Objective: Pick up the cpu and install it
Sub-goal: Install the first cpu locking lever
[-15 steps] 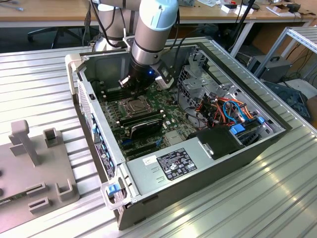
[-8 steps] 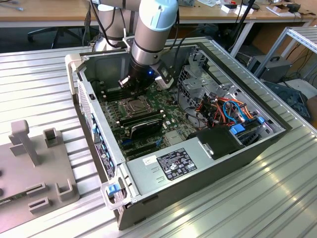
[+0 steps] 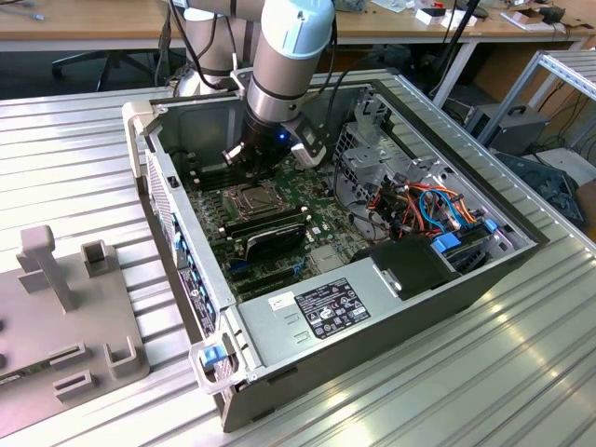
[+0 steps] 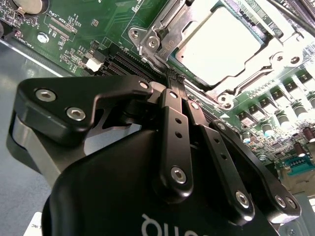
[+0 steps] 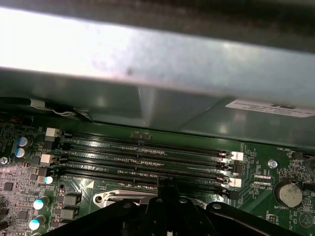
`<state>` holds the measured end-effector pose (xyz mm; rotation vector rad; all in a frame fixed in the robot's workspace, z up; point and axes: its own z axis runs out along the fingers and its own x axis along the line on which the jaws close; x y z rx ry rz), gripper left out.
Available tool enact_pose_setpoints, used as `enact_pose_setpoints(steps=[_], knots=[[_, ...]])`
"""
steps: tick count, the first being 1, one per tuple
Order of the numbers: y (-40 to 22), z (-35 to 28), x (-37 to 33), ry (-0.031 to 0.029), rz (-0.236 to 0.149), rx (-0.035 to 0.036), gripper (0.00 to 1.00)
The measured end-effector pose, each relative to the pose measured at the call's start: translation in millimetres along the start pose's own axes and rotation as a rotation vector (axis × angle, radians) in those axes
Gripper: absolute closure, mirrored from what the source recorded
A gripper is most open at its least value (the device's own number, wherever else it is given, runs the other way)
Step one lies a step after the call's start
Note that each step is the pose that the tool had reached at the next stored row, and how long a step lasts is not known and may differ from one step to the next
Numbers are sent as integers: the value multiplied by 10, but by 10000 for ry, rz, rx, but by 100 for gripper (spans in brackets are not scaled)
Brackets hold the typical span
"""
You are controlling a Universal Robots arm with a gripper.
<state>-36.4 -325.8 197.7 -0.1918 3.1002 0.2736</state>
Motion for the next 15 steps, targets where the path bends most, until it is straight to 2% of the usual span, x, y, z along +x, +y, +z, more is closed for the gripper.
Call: enact_pose_setpoints(steps=[5,15], knots=[[4,-12,-1,-3,0,-4,89],[18,-99,-4,4,-1,25,89]])
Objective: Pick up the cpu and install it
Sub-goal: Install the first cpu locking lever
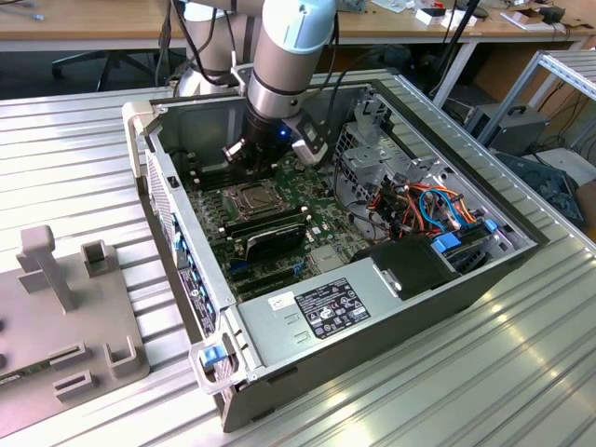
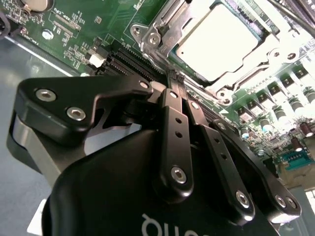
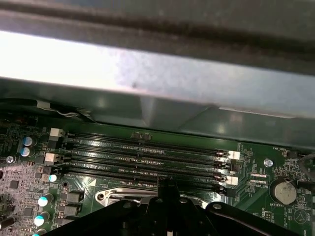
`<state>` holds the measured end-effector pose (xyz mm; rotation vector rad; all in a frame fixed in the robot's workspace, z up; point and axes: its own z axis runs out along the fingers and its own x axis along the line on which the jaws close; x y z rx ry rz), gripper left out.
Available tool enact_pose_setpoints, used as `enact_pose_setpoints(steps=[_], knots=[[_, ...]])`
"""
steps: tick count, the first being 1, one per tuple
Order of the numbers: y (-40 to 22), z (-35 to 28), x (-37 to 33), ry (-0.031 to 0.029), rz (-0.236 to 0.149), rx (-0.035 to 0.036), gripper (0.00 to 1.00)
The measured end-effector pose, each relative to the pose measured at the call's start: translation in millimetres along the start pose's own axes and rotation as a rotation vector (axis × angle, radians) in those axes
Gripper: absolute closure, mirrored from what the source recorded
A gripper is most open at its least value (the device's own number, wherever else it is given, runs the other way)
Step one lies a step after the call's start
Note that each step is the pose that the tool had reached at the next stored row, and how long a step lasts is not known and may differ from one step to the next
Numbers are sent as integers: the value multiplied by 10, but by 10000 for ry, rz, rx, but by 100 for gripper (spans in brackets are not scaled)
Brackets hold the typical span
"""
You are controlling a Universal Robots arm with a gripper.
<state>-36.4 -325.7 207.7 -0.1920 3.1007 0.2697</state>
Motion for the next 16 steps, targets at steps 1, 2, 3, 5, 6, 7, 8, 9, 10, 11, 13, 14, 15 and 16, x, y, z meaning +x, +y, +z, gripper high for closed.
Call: enact_pose_setpoints(steps=[1,2,3,5,6,7,8,9,10,11,13,14,15,16], knots=[[1,-9,0,1,0,3,89],[4,-23,0,2,0,9,89],[6,-34,-1,2,0,18,89],[9,-50,-2,4,0,39,89],[10,-59,-2,6,0,47,89],[12,-68,-2,7,0,53,89],[14,-80,-3,7,0,61,89],[15,-89,-3,9,0,68,89],[18,-104,-3,10,-1,78,89],[19,-113,-4,11,0,84,89],[20,-115,-4,10,-1,93,89],[20,-115,-4,11,-1,95,89],[20,-116,-4,12,-1,98,89],[20,-116,-4,12,-1,98,89]])
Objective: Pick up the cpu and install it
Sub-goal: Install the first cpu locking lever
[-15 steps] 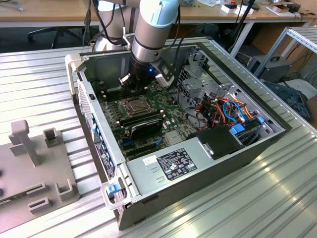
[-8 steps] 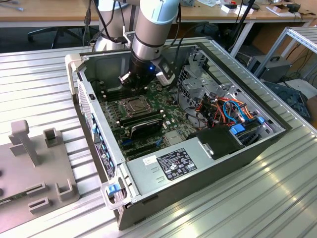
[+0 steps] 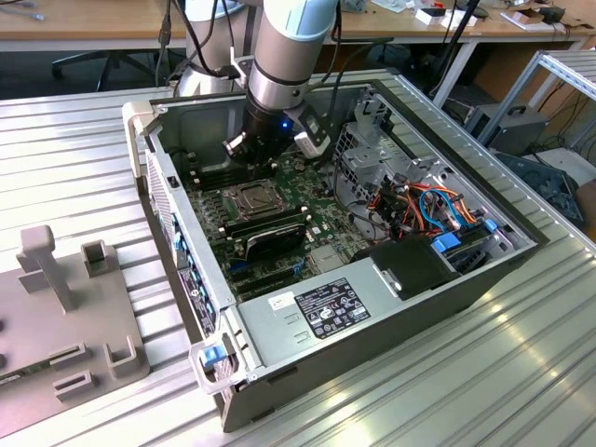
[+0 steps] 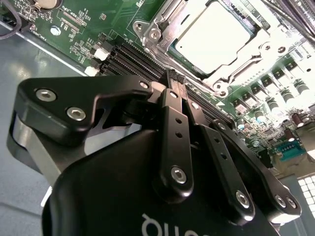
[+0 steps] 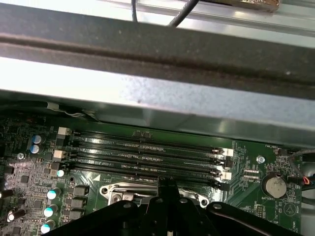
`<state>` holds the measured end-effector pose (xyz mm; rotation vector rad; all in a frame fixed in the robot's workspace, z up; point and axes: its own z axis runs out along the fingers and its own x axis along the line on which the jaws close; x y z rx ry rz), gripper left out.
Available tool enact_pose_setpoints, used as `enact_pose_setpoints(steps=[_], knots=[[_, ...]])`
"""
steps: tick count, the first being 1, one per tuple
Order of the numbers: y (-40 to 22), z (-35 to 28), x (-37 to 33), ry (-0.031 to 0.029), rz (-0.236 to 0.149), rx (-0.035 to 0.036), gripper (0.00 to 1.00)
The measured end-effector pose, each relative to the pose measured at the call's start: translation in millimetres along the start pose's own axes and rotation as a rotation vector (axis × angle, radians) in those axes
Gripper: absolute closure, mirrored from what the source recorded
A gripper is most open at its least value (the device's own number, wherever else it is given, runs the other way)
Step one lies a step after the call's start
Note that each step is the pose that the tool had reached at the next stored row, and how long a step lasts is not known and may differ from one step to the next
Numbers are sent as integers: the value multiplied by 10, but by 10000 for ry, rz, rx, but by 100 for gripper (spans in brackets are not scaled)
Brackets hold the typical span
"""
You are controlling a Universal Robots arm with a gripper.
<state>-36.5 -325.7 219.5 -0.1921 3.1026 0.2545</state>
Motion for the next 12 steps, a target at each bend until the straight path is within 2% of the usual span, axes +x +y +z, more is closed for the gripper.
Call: enact_pose_setpoints(steps=[1,2,3,4,5,8,9,10,12], knots=[[0,0,0,0,-1,7,89],[1,0,0,7,2,59,89],[1,0,0,19,0,154,89],[0,-1,0,33,-3,264,89],[1,-2,0,51,-5,416,89],[1,-4,0,101,-10,809,89],[1,-4,0,120,-12,965,89],[1,-4,0,130,-13,1041,89],[0,-4,-1,132,-15,1060,89]])
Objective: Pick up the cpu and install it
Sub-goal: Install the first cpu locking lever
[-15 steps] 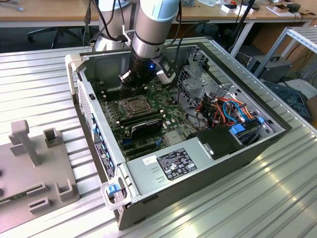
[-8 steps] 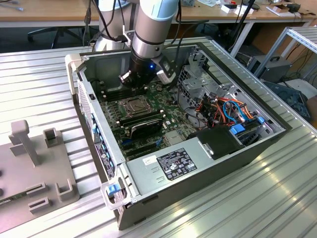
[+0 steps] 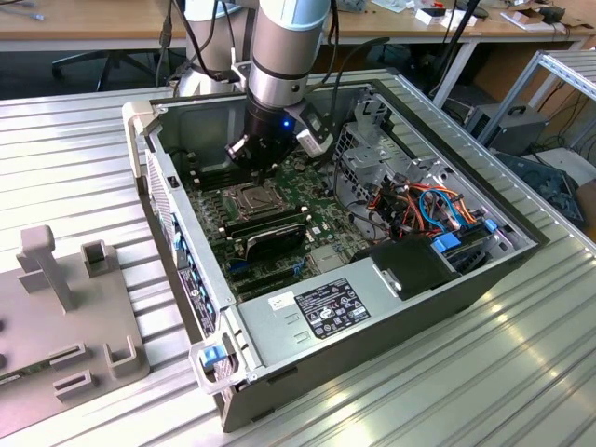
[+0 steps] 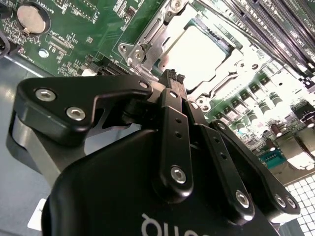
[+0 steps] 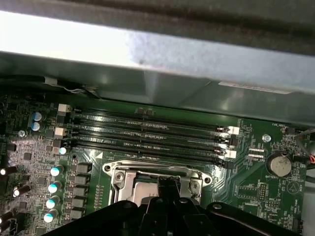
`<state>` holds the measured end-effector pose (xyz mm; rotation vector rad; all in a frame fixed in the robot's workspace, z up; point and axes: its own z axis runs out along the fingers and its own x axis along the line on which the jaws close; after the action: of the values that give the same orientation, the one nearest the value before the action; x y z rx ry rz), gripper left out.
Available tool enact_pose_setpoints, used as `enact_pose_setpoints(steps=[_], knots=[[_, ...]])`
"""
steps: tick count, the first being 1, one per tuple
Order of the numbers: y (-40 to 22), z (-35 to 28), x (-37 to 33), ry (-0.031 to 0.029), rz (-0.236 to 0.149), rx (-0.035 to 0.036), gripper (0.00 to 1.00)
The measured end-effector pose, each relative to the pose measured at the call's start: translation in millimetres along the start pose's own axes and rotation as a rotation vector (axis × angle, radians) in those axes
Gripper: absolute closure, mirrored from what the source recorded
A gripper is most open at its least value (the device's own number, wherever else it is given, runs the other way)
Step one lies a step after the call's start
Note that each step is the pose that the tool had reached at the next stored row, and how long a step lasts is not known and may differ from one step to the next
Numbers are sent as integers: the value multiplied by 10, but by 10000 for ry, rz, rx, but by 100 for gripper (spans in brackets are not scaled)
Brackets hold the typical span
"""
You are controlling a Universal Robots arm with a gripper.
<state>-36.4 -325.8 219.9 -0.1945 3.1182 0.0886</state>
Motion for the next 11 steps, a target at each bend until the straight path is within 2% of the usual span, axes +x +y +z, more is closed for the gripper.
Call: enact_pose_setpoints(steps=[11], knots=[[1,0,0,-6,142,11,89]])
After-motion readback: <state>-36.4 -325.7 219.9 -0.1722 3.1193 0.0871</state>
